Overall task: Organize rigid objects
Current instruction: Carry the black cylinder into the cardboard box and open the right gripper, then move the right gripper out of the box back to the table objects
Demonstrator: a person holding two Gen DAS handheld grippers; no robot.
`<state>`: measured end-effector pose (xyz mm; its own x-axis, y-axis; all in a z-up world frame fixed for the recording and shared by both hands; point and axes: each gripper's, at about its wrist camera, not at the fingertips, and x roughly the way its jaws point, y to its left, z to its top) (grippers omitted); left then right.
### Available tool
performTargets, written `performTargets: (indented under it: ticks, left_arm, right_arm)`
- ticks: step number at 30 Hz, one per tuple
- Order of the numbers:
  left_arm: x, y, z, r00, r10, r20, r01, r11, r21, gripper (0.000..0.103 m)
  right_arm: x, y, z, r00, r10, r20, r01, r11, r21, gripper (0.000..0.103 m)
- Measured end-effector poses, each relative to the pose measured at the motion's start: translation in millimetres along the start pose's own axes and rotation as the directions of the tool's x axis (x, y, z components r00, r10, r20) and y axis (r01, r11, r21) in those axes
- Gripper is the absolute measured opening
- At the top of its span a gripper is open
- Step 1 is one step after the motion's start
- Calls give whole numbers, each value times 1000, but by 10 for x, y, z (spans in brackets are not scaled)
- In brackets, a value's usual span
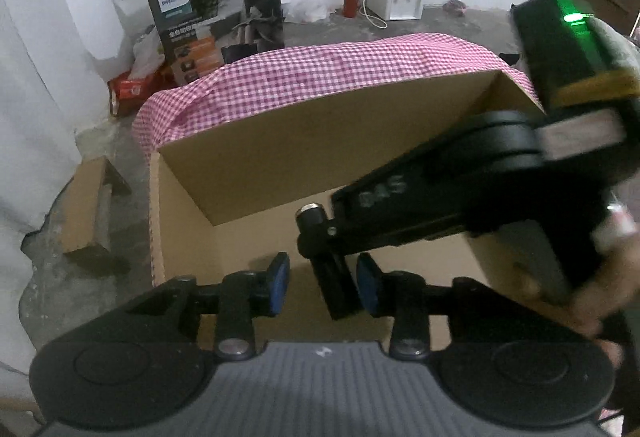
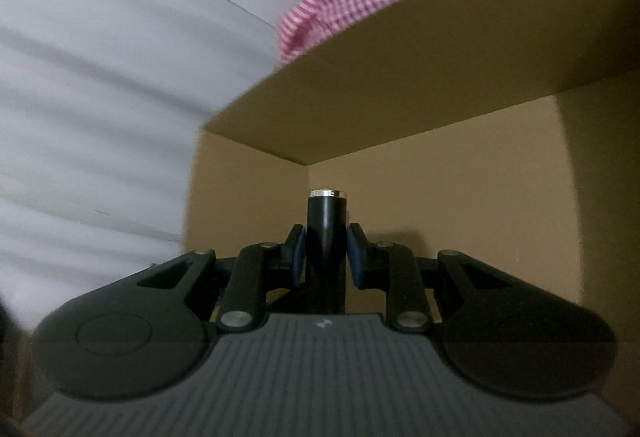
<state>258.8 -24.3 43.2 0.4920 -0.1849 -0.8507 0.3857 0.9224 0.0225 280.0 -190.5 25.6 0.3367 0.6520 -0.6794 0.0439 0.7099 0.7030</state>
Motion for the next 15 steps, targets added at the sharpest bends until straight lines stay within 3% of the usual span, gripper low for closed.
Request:
performTargets:
  ticks: [5,8,15]
  left_arm:
    - [-84,42,-85,1000,2,17,-2,1000,-4,50]
    - [-183,33,-113,999,1,38,0,1000,-8,55]
    - [-627,-3,-163,991,-18,134,20,1000,-12,65]
  right_arm:
    - [194,93,114,999,-44,-30,43,999,-12,26]
    - [181,185,168,999,-39,-14,39,999,-17,44]
    - [-570,330,-73,996,48,81,-42,997,-70,47]
